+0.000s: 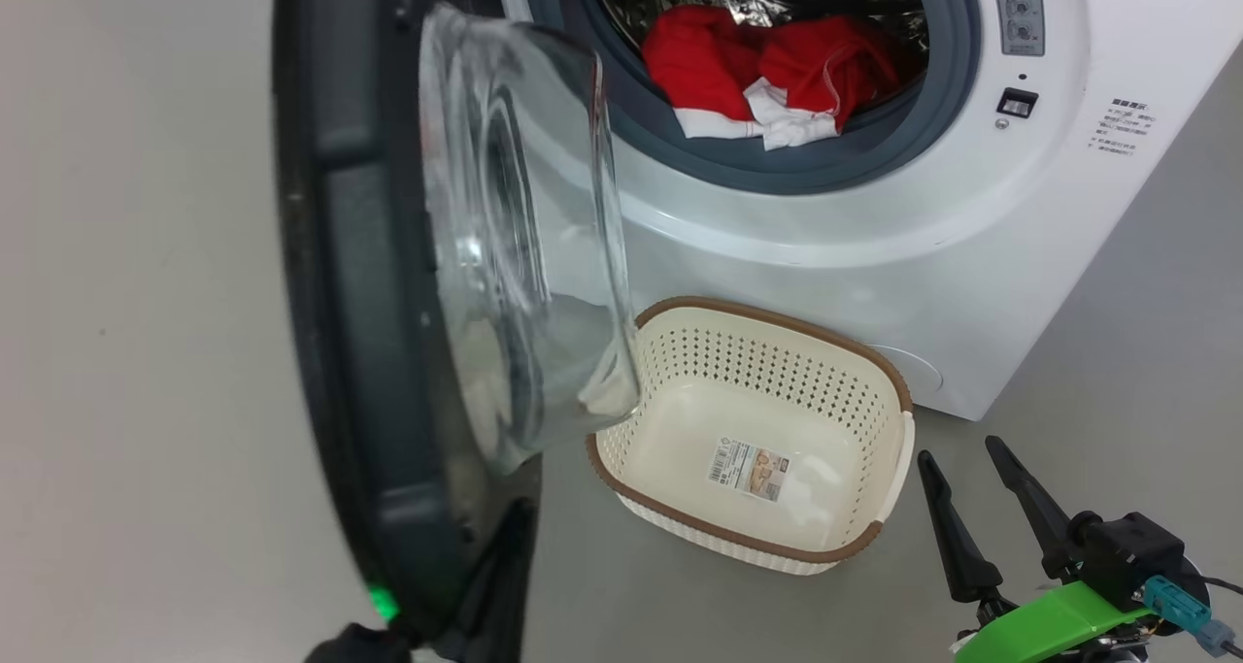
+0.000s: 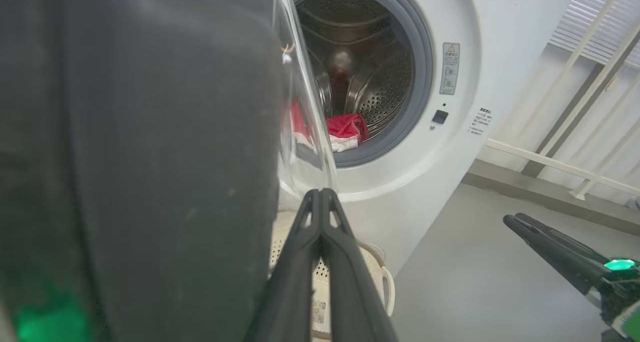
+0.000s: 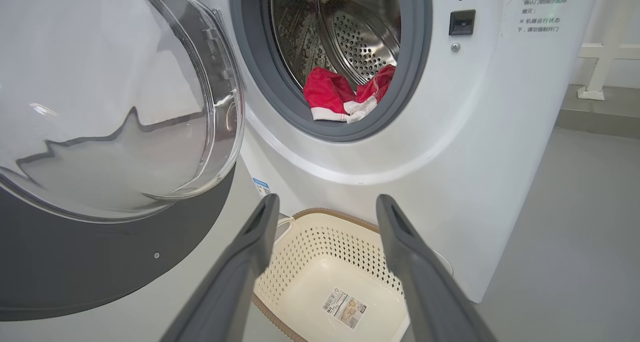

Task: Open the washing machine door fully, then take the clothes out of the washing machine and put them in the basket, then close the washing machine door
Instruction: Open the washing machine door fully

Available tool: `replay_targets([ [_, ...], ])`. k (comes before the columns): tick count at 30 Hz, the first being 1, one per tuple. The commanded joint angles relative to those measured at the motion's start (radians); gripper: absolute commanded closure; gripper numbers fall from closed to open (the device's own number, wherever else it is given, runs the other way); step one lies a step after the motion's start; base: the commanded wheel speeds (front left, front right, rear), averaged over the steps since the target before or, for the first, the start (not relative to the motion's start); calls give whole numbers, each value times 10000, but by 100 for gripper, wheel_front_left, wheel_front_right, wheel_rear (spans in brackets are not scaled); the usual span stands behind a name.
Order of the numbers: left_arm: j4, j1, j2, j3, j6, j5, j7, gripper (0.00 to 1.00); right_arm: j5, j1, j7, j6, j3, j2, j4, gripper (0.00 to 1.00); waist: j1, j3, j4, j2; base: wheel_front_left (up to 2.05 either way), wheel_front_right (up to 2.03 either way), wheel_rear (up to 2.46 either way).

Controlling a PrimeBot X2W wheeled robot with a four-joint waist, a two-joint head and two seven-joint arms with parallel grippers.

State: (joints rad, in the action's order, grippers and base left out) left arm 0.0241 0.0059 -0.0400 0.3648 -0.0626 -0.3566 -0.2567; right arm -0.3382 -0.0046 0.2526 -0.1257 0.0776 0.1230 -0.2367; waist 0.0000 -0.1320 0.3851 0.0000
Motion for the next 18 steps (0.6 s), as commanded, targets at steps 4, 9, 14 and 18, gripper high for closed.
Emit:
replay_targets([
  [4, -21, -5, -102, -1227, -117, 217, -51, 100, 130, 1, 91, -50, 252, 32, 261, 0, 0, 17, 100, 0, 0, 0, 0],
  [9, 21, 86, -102, -2228, -137, 154, -51, 100, 140, 3, 91, -50, 257, 39, 292, 0, 0, -29, 161, 0, 0, 0, 0],
  [14, 79, 38, -102, -3213, -155, 169, -51, 100, 117, -13, 91, -50, 319, 90, 317, 0, 0, -89, 153, 0, 0, 0, 0],
  [18, 163, -144, -102, -3926, -113, 150, -51, 100, 103, -38, 91, -50, 314, 118, 300, 0, 0, -147, 135, 0, 0, 0, 0],
])
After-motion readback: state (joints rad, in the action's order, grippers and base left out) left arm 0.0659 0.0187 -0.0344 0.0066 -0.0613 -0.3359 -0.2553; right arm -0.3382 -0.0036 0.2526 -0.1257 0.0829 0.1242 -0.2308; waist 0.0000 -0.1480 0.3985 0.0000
